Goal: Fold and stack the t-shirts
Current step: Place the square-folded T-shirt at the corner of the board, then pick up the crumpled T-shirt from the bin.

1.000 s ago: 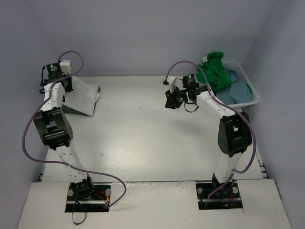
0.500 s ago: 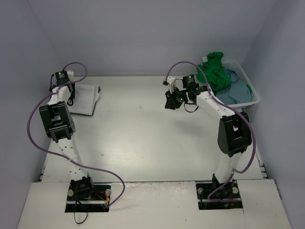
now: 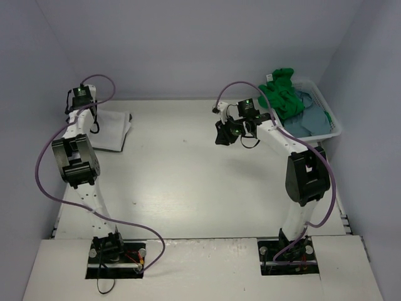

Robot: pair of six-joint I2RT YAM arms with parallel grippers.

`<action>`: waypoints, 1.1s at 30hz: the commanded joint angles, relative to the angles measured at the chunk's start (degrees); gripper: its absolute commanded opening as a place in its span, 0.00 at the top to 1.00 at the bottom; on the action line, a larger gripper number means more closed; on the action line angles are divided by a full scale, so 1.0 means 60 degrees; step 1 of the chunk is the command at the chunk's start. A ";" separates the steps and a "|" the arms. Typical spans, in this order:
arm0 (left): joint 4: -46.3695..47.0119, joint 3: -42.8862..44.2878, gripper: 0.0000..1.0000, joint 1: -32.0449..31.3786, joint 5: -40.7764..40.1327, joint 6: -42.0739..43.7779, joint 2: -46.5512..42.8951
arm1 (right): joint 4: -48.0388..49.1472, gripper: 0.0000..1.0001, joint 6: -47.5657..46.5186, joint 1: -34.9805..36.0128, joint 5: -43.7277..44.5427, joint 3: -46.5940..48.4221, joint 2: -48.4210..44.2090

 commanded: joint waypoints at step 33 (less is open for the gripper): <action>-0.3732 -0.3439 0.57 -0.1029 0.7164 -0.1056 -0.7369 | 0.3692 0.57 -0.2726 -0.1917 0.9927 0.1879 0.0670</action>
